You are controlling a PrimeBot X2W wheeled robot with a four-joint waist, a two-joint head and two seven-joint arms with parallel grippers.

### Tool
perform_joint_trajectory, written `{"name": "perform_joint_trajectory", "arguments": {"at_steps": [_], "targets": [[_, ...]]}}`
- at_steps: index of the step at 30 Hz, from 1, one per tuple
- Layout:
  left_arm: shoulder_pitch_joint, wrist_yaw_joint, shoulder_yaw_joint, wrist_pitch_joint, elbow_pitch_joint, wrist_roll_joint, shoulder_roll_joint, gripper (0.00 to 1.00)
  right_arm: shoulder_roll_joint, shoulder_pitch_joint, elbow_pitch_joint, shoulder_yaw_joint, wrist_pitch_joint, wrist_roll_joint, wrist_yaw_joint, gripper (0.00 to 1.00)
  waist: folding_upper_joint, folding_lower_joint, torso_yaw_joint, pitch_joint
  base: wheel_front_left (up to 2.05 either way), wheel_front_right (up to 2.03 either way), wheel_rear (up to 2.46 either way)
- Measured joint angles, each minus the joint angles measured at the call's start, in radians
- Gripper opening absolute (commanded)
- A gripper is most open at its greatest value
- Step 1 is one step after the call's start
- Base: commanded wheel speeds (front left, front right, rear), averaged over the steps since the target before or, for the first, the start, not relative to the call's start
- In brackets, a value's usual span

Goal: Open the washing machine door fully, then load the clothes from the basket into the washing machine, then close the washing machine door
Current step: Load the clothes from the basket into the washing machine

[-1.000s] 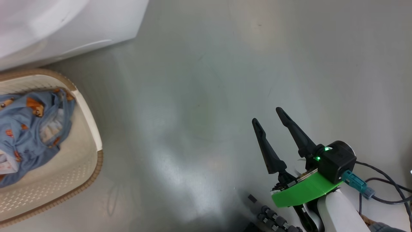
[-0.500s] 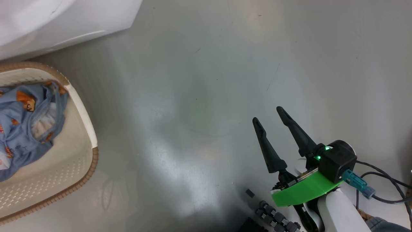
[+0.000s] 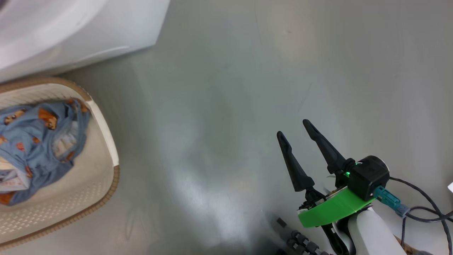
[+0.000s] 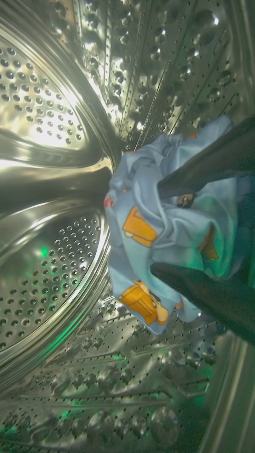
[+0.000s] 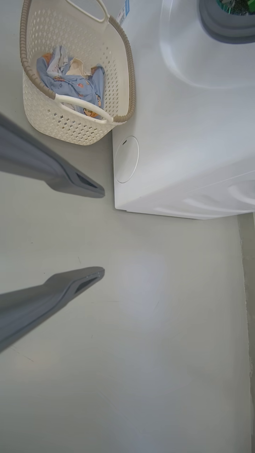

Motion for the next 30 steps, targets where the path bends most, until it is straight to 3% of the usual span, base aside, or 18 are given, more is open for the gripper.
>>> {"name": "perform_joint_trajectory", "arguments": {"at_steps": [4, 11, 22, 30], "targets": [[0.005, 0.01, 0.003, 0.0, 0.071, -0.014, -0.021, 1.0, 0.0, 0.0, 0.01, 0.001, 0.0, 0.0, 0.0, 1.0, 0.0, 0.0, 0.008, -0.036, 0.0, 0.0, 0.0], [0.13, 0.012, 0.016, 0.0, 0.011, -0.045, -0.063, 1.0, 0.0, 0.001, 0.029, -0.003, 0.0, 0.0, 0.0, 1.0, 0.0, 0.0, 0.023, -0.109, 0.0, 0.0, 0.0], [0.436, 0.037, 0.026, 0.0, -0.184, -0.067, -0.179, 1.0, -0.006, 0.016, 0.053, -0.008, 0.0, 0.0, 0.0, 1.0, 0.0, -0.0001, 0.055, -0.25, 0.0, 0.0, 0.0], [0.634, 0.026, 0.01, 0.0, -0.327, -0.069, -0.272, 1.0, -0.024, 0.052, 0.06, -0.045, 0.0, 0.0, 0.0, 1.0, 0.0, -0.0001, 0.104, -0.35, 0.0, 0.0, 0.0]]}}
